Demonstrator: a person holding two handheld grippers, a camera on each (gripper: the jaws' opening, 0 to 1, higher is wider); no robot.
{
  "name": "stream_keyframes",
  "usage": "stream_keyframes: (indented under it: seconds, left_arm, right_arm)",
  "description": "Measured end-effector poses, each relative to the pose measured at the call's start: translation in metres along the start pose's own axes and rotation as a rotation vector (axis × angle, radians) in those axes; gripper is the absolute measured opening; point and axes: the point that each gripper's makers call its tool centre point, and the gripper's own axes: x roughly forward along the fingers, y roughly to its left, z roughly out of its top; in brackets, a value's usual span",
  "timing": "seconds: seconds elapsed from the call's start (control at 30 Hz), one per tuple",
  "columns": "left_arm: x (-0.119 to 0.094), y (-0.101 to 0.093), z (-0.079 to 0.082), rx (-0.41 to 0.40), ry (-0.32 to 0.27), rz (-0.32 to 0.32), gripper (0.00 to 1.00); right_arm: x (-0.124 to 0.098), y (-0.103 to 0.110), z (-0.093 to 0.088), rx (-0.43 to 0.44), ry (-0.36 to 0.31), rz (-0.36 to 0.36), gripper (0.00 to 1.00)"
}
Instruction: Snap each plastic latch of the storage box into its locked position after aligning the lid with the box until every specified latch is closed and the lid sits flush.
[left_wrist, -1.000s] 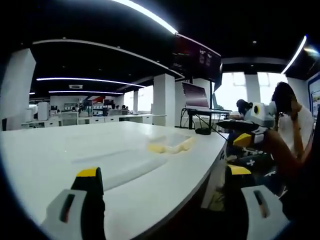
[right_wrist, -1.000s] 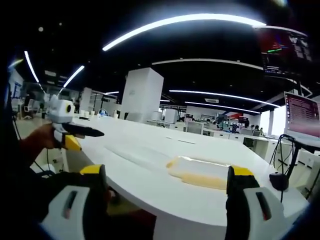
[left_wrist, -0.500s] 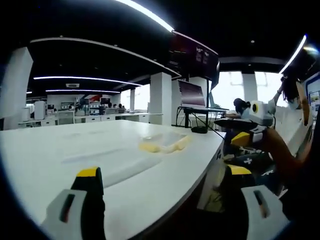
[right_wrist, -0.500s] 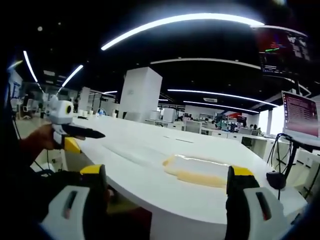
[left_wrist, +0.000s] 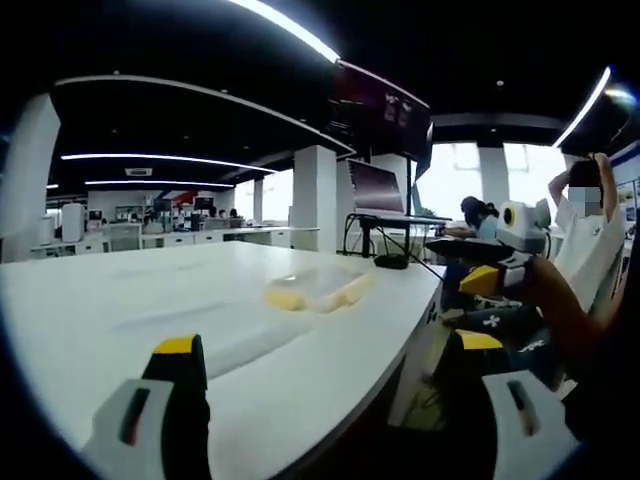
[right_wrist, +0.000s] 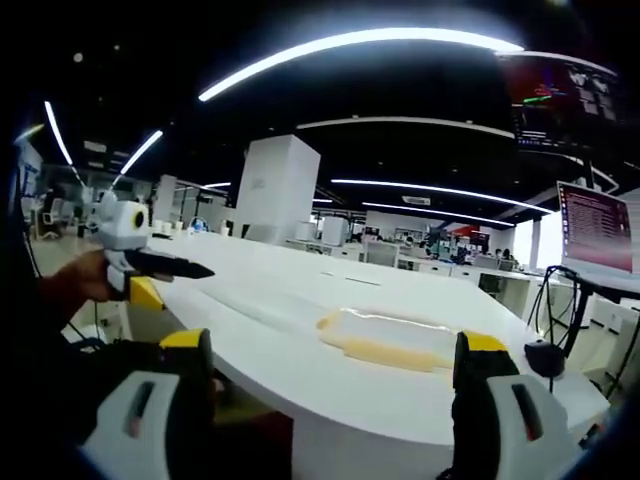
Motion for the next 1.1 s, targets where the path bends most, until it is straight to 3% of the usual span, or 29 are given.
stream_keyframes:
  seconds: [0.6,1.1]
  left_arm:
    - [0.019,-0.011,0.001,-0.005,0.006,-0.015,1.0]
    - [0.046,-0.035,-0.012,0.005,0.052,-0.074,1.0]
  right_arm:
    - [-0.008,-0.013,-0.006,0.003,0.003,-0.016,1.0]
    - [-0.015,-0.029,-0.018,0.013,0.011,-0.039,1.0]
